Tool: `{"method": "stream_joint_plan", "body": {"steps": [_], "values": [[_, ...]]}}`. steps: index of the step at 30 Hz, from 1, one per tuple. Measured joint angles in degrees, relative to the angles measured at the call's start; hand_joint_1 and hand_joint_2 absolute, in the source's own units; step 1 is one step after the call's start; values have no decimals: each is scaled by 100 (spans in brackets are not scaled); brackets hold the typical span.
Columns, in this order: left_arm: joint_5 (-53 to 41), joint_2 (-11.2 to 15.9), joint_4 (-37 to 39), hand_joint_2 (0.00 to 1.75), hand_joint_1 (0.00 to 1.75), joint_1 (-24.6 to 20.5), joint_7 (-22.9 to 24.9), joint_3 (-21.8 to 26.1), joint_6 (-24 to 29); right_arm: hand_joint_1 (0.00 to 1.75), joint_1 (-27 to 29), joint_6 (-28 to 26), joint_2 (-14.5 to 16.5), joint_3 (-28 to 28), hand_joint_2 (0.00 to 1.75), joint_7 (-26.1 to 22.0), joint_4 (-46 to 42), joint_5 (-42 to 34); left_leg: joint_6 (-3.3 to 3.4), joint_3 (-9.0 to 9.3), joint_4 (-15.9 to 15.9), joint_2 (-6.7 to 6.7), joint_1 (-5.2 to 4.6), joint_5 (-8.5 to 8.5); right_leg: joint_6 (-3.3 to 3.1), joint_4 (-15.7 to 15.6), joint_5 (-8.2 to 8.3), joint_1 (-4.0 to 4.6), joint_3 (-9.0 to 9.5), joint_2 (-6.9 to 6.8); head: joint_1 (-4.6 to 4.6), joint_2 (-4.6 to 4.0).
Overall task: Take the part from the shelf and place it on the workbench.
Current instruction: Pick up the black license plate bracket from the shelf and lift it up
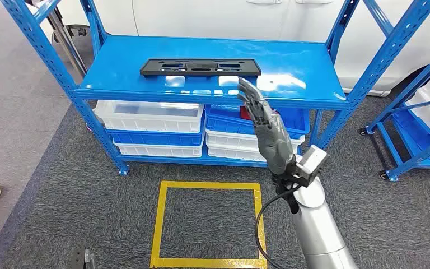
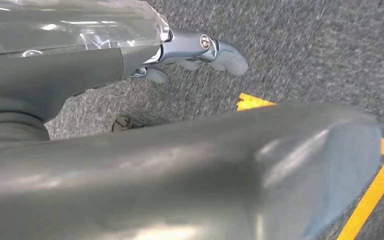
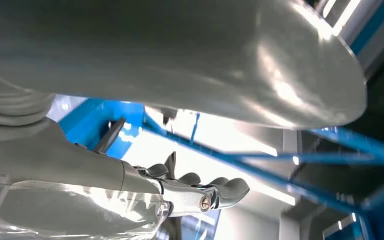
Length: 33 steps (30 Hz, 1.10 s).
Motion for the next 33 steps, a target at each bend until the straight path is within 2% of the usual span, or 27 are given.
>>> {"method": "stream_joint_plan", "body": {"steps": [4,6,7,8,10,11,12,13,14,15,16,17,18,21,23,25,26,27,28,29,31,32,33], "values": [[-5,-5,7,0,0,-18,-11,12,-2,0,-177,-189,1,353,175,226,283,192,-72,-42,15,-20,-29,1,-48,-297,38,42,101,-6,-2,1],[-12,-5,10,0,0,-24,-18,25,-2,0,-281,-357,14,558,175,345,488,363,-133,-58,34,-24,-17,-22,-108,-342,70,20,112,-11,-2,0],[-15,-8,11,0,0,-30,-21,30,-3,0,-340,-457,31,654,175,398,593,464,-166,-103,136,-26,-8,-95,-139,-370,86,5,125,-15,-2,-1],[-18,-11,12,0,0,-38,-24,33,-5,0,-403,-553,53,740,175,445,693,565,-200,-199,351,-27,2,-223,-164,-397,100,-10,139,-19,-2,-1],[-25,-19,14,0,0,-46,-27,38,-9,0,-509,-765,102,888,175,539,929,783,-259,-532,1059,-28,38,-558,-181,-403,101,-11,144,-21,-2,0],[-30,-20,15,0,0,-46,-28,40,-9,0,-544,-872,124,948,175,589,1051,896,-284,-700,1390,-27,58,-666,-182,-402,99,-12,145,-22,-2,1],[-38,-20,16,0,0,-45,-29,42,-9,0,-570,-994,147,1008,175,643,1180,1022,-307,-797,1559,-27,78,-674,-180,-399,96,-15,146,-22,-2,0],[-46,-20,16,0,0,-46,-31,43,-9,0,-598,-1108,169,1060,175,694,1288,1140,-324,-788,1507,-25,97,-574,-172,-395,90,-21,148,-21,-2,0],[-52,-19,16,0,0,-49,-33,44,-10,0,-634,-1228,193,1116,175,747,1394,1263,-338,-674,1246,-23,119,-389,-157,-386,81,-30,154,-18,-2,0],[-61,-19,16,0,0,-55,-37,45,-11,0,-681,-1346,219,1171,175,802,1494,1385,-349,-490,845,-20,139,-180,-134,-373,66,-40,159,-14,-2,0],[-67,-21,17,0,0,-65,-41,46,-15,0,-736,-1464,240,1223,175,861,1590,1506,-350,-308,472,-21,139,-43,-101,-354,52,-36,156,-8,-2,0],[-74,-24,18,0,0,-76,-45,47,-18,0,-793,-1583,262,1276,175,926,1694,1632,-328,-183,206,-25,135,37,-64,-341,44,-31,150,-2,-2,1],[-80,-26,19,0,0,-84,-48,48,-22,0,-843,-1698,278,1322,175,993,1794,1761,-297,-124,69,-32,124,53,-27,-336,44,-21,141,2,-2,1],[-103,-31,21,0,0,-93,-52,49,-27,0,-967,-2032,317,1448,175,1215,2099,2169,-162,-126,29,-48,106,59,78,-350,49,-24,139,1,-1,0],[-117,-35,21,0,0,-109,-52,51,-28,0,-1061,-2254,337,1511,87,1375,2296,2449,-74,-119,1,-49,108,79,120,-105,-116,-39,31,1,-1,0],[-127,-36,22,0,0,-125,-52,61,-29,0,-1140,-2480,345,1563,0,1556,2508,2745,-13,-120,-5,-48,88,76,127,607,-457,-37,-312,5,0,0],[-132,-36,22,0,0,-128,-52,67,-33,0,-1164,-2588,347,1587,0,1651,2619,2894,6,-120,-4,-49,72,71,124,996,-595,-32,-509,6,0,1],[-138,-38,23,0,0,-128,-52,73,-37,0,-1179,-2690,349,1610,0,1747,2726,3047,18,-117,-3,-53,54,67,116,1250,-643,-24,-648,7,0,1],[-149,-40,23,0,0,-128,-51,77,-41,0,-1196,-2789,353,1629,0,1840,2825,3199,26,-111,-1,-59,37,63,96,1275,-572,-15,-679,7,0,1],[-160,-43,23,0,0,-130,-51,80,-44,0,-1226,-2887,360,1646,0,1930,2917,3347,30,-101,0,-65,18,59,61,1066,-403,0,-596,8,0,1],[-181,-60,23,0,0,-137,-50,84,-48,0,-1325,-3091,374,1673,0,2107,3087,3641,31,-81,1,-73,-13,50,-55,285,-11,47,-237,7,-1,1],[-185,-71,23,0,0,-144,-50,87,-49,0,-1387,-3191,387,1684,0,2192,3172,3783,21,-84,5,-73,-25,45,-102,-51,103,74,-90,1,-1,1],[-190,-81,23,0,0,-148,-47,91,-51,0,-1443,-3293,400,1694,0,2283,3262,3927,2,-93,8,-70,-23,43,-133,-253,147,100,-5,-2,-1,1]]}}
